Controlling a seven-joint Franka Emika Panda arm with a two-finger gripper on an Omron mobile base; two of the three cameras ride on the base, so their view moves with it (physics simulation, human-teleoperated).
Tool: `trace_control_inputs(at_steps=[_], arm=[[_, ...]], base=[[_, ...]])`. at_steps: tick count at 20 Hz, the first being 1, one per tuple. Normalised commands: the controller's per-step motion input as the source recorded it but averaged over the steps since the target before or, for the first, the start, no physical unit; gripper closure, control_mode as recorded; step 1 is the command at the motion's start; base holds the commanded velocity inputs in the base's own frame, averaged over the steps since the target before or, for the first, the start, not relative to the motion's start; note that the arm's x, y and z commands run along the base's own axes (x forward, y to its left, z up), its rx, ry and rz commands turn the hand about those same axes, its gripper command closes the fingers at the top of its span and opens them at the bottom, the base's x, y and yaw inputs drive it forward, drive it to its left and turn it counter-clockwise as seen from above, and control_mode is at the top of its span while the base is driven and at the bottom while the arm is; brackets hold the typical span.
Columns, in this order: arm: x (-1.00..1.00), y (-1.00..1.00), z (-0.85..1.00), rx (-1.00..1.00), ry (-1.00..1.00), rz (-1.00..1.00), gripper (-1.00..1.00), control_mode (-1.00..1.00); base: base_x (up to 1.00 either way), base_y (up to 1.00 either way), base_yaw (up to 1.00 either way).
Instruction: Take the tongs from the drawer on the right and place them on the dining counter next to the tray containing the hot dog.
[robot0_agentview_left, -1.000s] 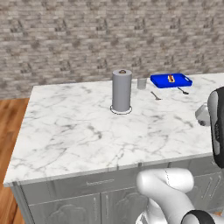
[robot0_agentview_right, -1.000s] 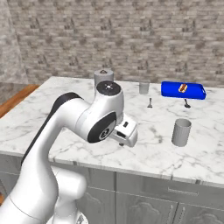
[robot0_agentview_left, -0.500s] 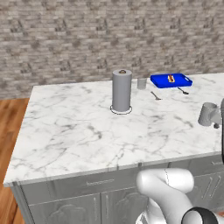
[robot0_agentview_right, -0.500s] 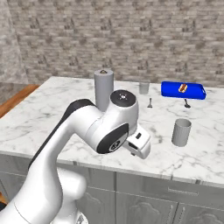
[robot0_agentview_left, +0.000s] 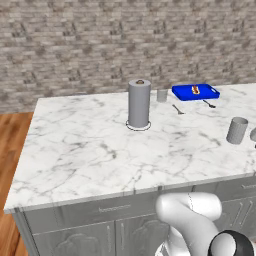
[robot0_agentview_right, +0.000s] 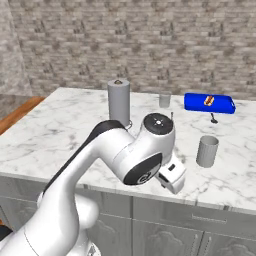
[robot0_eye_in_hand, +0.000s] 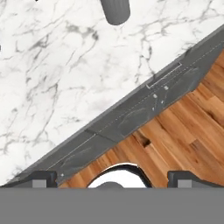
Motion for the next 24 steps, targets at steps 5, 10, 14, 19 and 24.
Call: trace_control_inputs(at_steps=[5, 10, 14, 19, 24], arm=[[-0.11, -0.29, -0.22, 0.07, -0.11, -0.15, -1.0, -1.0], [-0.21, -0.18, -0.2, 0.1, -0.21, -0.12, -1.0, -1.0], [-0.19, -0.1, -0.07, 0.07, -0.27, -0.1, -1.0, -1.0], [-0.14, -0.07, -0.04, 0.0, -0.15, -0.03, -1.0, -1.0], [-0.01, 0.0, 0.0, 0.0, -0.01, 0.0, -1.0, -1.0]], base=[[0.0, 0.0, 0.0], [0.0, 0.0, 0.0], [0.0, 0.0, 0.0], [0.0, 0.0, 0.0], [0.0, 0.0, 0.0]])
